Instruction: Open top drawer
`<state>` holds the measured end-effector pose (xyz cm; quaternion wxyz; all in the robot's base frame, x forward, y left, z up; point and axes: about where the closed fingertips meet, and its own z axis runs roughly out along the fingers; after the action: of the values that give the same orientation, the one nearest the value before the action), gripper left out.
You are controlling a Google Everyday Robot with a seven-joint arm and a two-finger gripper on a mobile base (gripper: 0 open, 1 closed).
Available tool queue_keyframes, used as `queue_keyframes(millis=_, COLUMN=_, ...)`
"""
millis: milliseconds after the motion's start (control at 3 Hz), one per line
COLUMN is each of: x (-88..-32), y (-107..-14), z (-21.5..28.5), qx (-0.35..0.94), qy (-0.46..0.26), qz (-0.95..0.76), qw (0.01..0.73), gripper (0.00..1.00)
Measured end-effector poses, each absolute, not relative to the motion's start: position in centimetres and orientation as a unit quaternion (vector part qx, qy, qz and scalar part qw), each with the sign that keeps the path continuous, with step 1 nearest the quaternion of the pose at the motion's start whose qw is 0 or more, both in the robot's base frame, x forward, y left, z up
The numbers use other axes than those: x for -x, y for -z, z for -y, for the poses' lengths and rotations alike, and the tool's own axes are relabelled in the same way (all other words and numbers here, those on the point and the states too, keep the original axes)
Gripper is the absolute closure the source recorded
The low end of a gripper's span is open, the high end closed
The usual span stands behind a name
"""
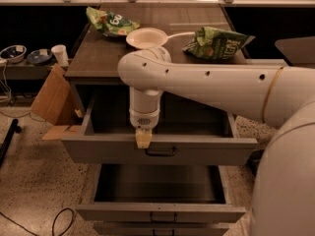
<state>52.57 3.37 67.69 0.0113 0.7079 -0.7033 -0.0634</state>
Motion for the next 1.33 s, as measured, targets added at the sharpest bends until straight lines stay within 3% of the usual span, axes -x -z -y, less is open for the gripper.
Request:
queue_keyframes(millis=1000, x=-49.8, y=-67.6, z=-2.9, qx=-0.720, qy=0.082, qz=0.687, qw=0.041, gripper=0.11)
queue_keyframes(millis=1333, x=-49.7, y=-67.8, z=-2.9, qx=-0.721, qy=0.082, qz=0.687, qw=0.041, gripper=0.00)
